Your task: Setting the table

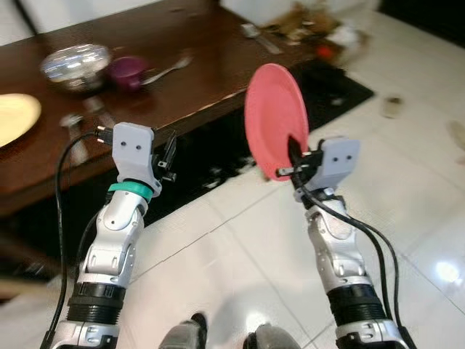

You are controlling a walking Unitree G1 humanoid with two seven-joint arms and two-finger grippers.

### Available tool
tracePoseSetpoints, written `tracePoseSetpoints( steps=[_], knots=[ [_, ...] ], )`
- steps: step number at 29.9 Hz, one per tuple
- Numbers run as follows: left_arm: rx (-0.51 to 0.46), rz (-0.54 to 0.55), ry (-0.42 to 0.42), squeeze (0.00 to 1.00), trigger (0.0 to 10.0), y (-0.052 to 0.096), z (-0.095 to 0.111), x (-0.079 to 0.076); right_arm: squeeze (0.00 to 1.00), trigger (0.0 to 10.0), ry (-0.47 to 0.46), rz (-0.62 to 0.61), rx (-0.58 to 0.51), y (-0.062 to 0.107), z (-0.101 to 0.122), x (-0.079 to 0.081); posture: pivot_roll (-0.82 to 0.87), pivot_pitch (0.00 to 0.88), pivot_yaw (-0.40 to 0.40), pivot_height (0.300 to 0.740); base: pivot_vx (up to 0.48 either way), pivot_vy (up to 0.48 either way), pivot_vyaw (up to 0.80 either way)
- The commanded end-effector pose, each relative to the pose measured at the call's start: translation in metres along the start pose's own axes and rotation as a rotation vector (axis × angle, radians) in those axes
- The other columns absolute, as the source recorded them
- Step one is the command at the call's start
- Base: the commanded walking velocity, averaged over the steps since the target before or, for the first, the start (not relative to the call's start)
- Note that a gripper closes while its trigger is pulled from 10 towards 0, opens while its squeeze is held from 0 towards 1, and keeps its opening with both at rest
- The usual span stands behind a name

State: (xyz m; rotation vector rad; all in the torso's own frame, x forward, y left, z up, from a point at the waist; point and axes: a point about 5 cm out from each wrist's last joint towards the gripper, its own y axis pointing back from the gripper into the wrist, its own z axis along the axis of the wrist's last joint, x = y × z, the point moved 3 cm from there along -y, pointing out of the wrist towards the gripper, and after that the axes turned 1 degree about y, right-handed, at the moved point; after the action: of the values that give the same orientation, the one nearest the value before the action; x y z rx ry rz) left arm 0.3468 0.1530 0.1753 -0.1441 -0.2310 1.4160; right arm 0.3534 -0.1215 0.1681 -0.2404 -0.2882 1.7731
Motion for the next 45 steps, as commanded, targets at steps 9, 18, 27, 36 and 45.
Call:
tracePoseSetpoints(
  steps=[9, 18, 27, 36, 45],
  knots=[
    [0.008, -0.010, 0.001, 0.00, 10.0, 0.0002, -0.0007, -0.0026, 0.00, 10.0, -0.004, -0.014, 0.002, 0.0022, -0.0006, -0.0042, -0.03, 0.041, 0.067, 0.740, -0.366, 0.000, 0.66],
    [0.009, -0.007, 0.000, 0.00, 10.0, 0.0001, -0.0005, -0.0021, 0.00, 10.0, -0.027, -0.018, -0.001, 0.0020, -0.0005, -0.0045, -0.03, 0.041, 0.068, 0.740, -0.361, 0.000, 0.06],
    [0.011, -0.003, 0.003, 0.00, 10.0, -0.0007, -0.0008, -0.0018, 0.00, 10.0, -0.036, -0.015, -0.003, 0.0023, -0.0002, -0.0041, -0.03, 0.042, 0.068, 0.740, -0.324, 0.000, 0.00],
    [0.047, 0.024, 0.009, 0.00, 10.0, -0.0027, -0.0050, 0.0000, 0.00, 10.0, -0.052, -0.016, -0.007, 0.0023, 0.0007, -0.0045, -0.03, 0.047, 0.071, 0.740, -0.095, 0.000, 0.00],
    [0.058, 0.039, 0.003, 0.00, 10.0, -0.0028, -0.0059, 0.0021, 0.00, 10.0, -0.060, -0.021, -0.007, 0.0025, 0.0009, -0.0045, -0.03, 0.051, 0.073, 0.740, 0.000, 0.000, 0.00]
  ],
)
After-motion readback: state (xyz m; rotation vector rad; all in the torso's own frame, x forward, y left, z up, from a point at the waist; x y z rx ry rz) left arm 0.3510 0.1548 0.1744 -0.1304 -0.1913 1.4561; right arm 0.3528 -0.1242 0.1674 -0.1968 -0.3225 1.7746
